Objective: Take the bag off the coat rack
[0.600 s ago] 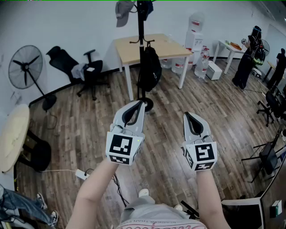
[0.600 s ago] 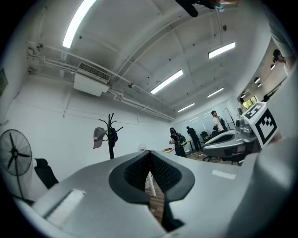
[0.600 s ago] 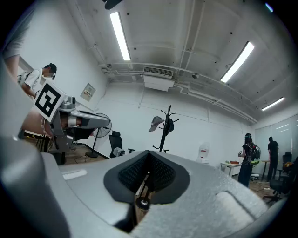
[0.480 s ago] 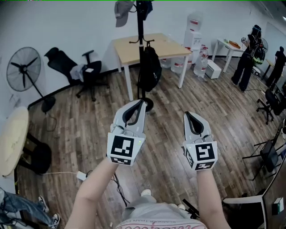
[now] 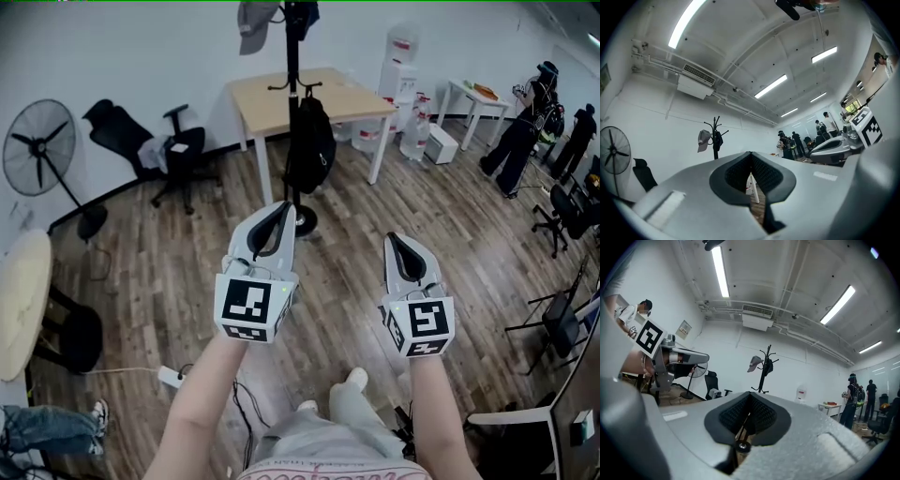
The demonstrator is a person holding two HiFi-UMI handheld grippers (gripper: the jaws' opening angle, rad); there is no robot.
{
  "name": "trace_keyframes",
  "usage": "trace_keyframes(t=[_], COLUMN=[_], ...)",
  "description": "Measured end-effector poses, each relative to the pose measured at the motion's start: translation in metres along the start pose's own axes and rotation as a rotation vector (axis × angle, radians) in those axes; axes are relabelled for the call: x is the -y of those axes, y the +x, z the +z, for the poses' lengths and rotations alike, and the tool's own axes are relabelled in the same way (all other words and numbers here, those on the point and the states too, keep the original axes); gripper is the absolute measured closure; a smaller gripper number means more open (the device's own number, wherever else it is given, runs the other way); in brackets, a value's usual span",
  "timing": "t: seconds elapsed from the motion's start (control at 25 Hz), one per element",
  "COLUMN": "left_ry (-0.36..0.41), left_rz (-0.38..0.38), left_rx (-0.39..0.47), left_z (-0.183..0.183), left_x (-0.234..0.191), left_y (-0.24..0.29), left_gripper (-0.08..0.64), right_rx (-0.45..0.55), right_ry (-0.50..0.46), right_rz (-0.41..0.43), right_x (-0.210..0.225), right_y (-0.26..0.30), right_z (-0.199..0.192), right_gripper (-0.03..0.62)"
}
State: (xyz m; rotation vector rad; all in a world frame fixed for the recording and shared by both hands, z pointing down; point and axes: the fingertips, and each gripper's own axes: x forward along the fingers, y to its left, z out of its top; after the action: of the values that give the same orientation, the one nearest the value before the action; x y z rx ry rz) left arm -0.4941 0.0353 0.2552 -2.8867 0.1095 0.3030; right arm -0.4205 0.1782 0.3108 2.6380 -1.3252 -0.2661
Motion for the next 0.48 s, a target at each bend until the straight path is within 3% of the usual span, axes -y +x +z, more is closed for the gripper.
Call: trace_keyframes(t=[0.2,0.48], left_ry=[-0.088,-0.112], left_rz=[-0.02,-0.003], left_rx=[0.026,0.034], left_z=[-0.003,-0.021], left_x=[-0.009,-0.014], left_y=[0.018,0.058], left_gripper=[0.557,0.554], right_rx=[0.017,0.04], right_ry=[0.001,0.005], right_rz=[0.02,0.051], right_x=[0.012,0.036], right_y=[0.017,0.058], right_z=[-0.004,-0.014], right_gripper=[0.591,0.591])
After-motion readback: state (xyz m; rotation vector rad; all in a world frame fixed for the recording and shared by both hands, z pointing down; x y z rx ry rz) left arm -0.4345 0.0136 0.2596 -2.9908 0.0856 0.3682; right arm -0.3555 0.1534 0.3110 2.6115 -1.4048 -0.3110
